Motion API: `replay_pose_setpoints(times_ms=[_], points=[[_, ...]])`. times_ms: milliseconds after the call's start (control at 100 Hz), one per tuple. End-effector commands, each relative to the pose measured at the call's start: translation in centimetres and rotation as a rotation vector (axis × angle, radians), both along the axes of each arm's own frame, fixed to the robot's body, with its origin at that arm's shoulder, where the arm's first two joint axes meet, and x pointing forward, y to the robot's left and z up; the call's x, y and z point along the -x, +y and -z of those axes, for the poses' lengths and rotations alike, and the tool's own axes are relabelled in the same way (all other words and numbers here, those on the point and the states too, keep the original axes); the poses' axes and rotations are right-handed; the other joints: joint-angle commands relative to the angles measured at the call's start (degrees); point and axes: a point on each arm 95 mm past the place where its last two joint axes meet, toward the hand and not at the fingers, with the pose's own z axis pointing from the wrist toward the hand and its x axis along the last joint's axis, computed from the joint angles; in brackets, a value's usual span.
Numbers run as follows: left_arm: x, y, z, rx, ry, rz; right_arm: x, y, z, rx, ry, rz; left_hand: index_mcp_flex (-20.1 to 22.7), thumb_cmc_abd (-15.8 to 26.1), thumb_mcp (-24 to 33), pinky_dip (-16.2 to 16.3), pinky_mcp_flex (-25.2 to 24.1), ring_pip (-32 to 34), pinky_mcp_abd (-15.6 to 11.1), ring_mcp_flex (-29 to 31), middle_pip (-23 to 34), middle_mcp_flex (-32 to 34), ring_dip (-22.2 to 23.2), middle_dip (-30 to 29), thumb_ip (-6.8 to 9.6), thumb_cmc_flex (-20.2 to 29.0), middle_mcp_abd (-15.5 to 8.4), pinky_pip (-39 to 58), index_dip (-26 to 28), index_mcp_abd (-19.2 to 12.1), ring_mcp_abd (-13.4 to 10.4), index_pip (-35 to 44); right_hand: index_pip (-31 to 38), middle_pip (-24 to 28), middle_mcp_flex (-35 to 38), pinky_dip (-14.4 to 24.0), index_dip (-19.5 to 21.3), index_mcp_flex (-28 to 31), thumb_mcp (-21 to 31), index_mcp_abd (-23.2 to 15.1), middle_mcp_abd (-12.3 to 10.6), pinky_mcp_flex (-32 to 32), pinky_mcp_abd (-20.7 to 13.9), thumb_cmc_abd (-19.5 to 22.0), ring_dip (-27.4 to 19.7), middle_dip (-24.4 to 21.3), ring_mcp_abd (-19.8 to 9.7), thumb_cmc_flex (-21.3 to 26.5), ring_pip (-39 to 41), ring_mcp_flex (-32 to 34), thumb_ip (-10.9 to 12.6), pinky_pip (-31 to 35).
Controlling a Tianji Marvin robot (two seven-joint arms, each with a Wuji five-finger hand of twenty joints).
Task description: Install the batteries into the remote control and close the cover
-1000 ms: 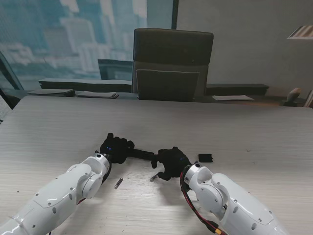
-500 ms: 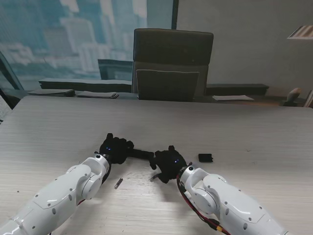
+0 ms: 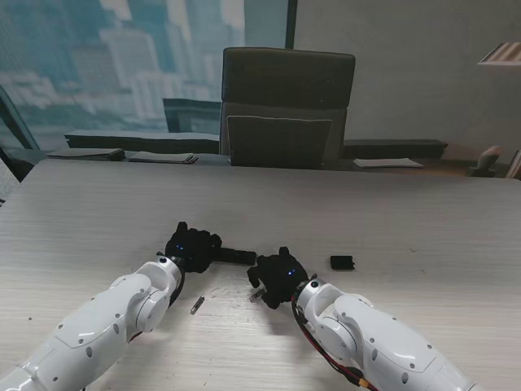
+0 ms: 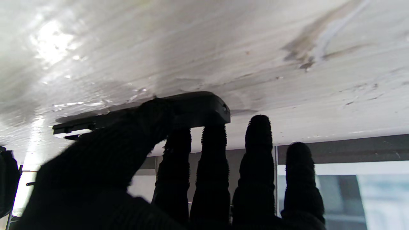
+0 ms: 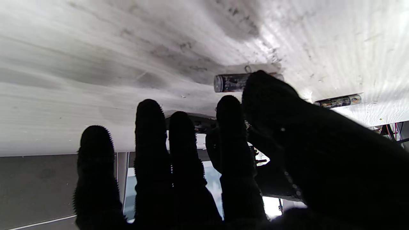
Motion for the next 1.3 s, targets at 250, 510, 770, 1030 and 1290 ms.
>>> replay_pose_setpoints(times_ms=[250, 510, 770, 1030, 1290], points=[[0.8, 0.4, 1.2, -0.014, 0.055, -0.013, -0.2, 0.5, 1.1, 0.032, 0.014, -0.020, 4.44, 2.15, -1.15, 0.07, -0.03, 0.81, 0.38, 0.94, 5.01, 4.47, 0.56, 3.10, -0.24, 0.18, -1.03, 1.31, 0.94, 0.61, -0.31, 6.57, 7.16, 2.40, -3.07, -0.91, -4.72, -2.21, 2.05, -6.44, -1.55, -1.65, -2.33, -0.47, 1.33, 1.22, -1.46, 5.13, 1.53, -1.36, -4.18, 2.31], [0.8, 0.4, 1.1, -0.013, 0.059, -0.014, -0.7, 0.7, 1.6, 0.053, 0.009, -0.003, 4.46, 2.36, -1.66, 0.08, -0.06, 0.85, 0.34, 0.94, 4.98, 4.46, 0.59, 3.09, -0.25, 0.41, -0.98, 1.33, 0.87, 0.70, -0.21, 6.61, 12.21, 2.31, -2.00, -1.07, -3.78, 0.88, -0.50, -4.51, -0.32, -1.69, -1.01, -1.80, 1.52, 1.08, -0.07, -1.78, 1.98, -1.05, -5.39, 2.93], [0.8, 0.3, 1.1, -0.012, 0.059, -0.014, -0.8, 0.9, 1.8, 0.062, 0.007, 0.028, 4.60, 2.54, -2.36, 0.10, -0.04, 0.90, 0.37, 0.92, 4.95, 4.55, 0.61, 3.06, -0.42, 0.95, -0.89, 1.36, 0.82, 0.59, -0.13, 6.73, 22.01, 2.52, 2.85, -1.89, -2.62, 11.02, -1.97, -4.43, 0.50, -0.69, 0.64, 1.23, 1.66, 0.94, 2.03, -1.05, 3.24, 1.82, -4.85, 4.03], [0.8, 0.3, 1.1, -0.012, 0.059, -0.015, -1.0, 1.4, 1.8, 0.026, 0.035, 0.061, 4.65, 2.71, -3.11, 0.12, -0.02, 0.87, 0.40, 0.96, 4.82, 4.56, 0.57, 2.99, -0.56, 1.61, -0.73, 1.41, 0.73, 0.49, -0.27, 6.90, 20.04, 2.22, 9.92, -3.08, -6.83, 22.84, -0.70, 3.11, -0.39, -0.50, 1.72, 3.70, 1.09, 0.47, 3.72, -1.63, 3.36, 3.71, -3.16, 4.27], [0.8, 0.4, 1.0, -0.009, 0.062, -0.017, -0.9, 2.0, 1.7, -0.033, 0.095, 0.108, 4.65, 2.87, -3.66, 0.12, 0.00, 0.85, 0.32, 0.89, 4.74, 4.53, 0.56, 2.96, -0.54, 1.96, -0.67, 1.40, 0.62, 0.47, -0.12, 6.99, 15.57, 2.21, 13.28, -3.59, -3.76, 29.25, -1.38, 6.88, -0.44, -0.39, 1.98, 8.72, 0.94, 0.16, 3.93, -4.29, 3.77, 4.52, 1.13, 4.39]])
